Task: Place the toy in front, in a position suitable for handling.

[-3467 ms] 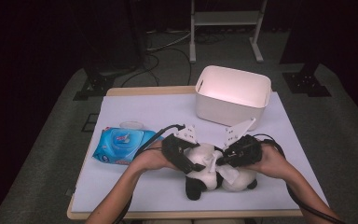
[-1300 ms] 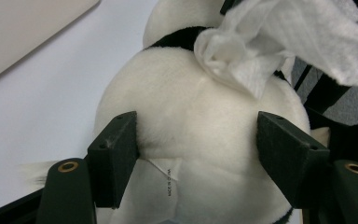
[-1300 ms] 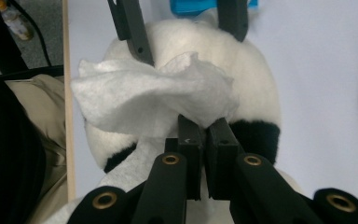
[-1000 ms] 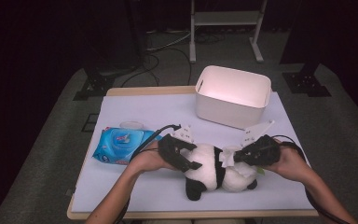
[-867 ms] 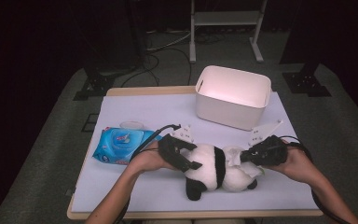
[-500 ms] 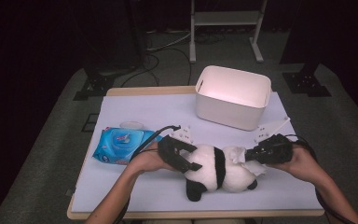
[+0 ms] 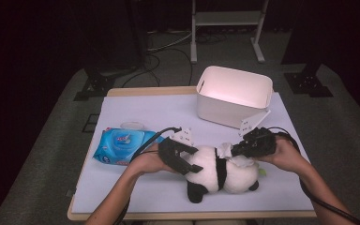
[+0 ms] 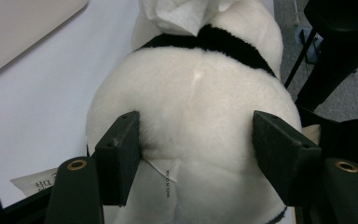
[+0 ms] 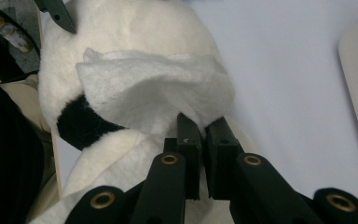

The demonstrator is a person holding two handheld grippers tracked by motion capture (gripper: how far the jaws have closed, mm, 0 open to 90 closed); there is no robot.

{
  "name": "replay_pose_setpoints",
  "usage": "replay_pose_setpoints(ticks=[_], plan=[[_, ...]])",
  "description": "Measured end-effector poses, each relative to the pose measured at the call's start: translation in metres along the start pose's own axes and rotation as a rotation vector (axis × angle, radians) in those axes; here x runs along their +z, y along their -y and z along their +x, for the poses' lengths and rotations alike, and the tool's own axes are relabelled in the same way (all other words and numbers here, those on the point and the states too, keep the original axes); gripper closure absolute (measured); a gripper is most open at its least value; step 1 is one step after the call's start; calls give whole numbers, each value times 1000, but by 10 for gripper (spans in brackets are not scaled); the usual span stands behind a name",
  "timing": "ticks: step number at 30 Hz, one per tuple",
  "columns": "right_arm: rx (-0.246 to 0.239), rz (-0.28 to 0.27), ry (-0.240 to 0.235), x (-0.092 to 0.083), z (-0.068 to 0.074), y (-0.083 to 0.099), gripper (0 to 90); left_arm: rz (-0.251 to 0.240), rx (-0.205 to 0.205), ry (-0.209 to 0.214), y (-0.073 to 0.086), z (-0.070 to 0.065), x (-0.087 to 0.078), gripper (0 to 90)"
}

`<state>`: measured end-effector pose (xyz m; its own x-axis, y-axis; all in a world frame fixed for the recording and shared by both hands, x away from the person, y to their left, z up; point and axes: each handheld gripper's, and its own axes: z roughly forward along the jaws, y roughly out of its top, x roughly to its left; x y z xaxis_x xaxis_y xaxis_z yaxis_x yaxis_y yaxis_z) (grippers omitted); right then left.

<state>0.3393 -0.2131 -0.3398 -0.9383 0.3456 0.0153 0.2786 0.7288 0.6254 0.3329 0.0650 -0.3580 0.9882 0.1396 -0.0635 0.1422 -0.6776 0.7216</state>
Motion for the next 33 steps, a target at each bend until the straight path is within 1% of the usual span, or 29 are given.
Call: replay_pose_setpoints(ticks=[1, 4, 11, 13, 15, 18, 19, 21, 22, 24, 26, 28, 30, 31, 33], plan=[[5, -1, 1, -1, 0, 1, 852, -1, -6, 3, 0, 0, 0, 345], [22, -8, 9, -5, -1, 7, 852, -5, -4, 5, 0, 0, 0, 346], [33, -17, 16, -13, 1, 19, 852, -4, -15, 11, -1, 1, -1, 328], [45, -19, 24, -17, 1, 25, 852, -1, -23, 8, -1, 2, -2, 293], [61, -22, 28, -20, 2, 31, 852, 2, -40, 5, -2, 4, -2, 259], [80, -33, 25, -23, 4, 39, 853, 4, -60, -4, -4, 6, -1, 195], [83, -36, 24, -24, 4, 41, 852, 2, -67, -1, -5, 6, -1, 189], [86, -39, 23, -25, 7, 44, 852, 6, -67, 1, -6, 6, 1, 181], [86, -44, 23, -25, 8, 45, 853, 10, -66, 4, -7, 6, 2, 181], [87, -54, 16, -25, 10, 48, 852, 24, -41, 13, -8, 4, 2, 195], [92, -57, 19, -26, 12, 50, 852, 22, -24, 18, -8, 2, 3, 246], [85, -58, 24, -27, 12, 50, 852, 26, -6, 23, -8, 0, 4, 285], [86, -61, 26, -27, 12, 47, 853, 24, 1, 22, -8, -1, 5, 309], [81, -60, 26, -27, 11, 46, 853, 23, 10, 24, -7, -2, 5, 317], [71, -54, 23, -24, 10, 40, 852, 27, 13, 19, -7, -3, 4, 322]])
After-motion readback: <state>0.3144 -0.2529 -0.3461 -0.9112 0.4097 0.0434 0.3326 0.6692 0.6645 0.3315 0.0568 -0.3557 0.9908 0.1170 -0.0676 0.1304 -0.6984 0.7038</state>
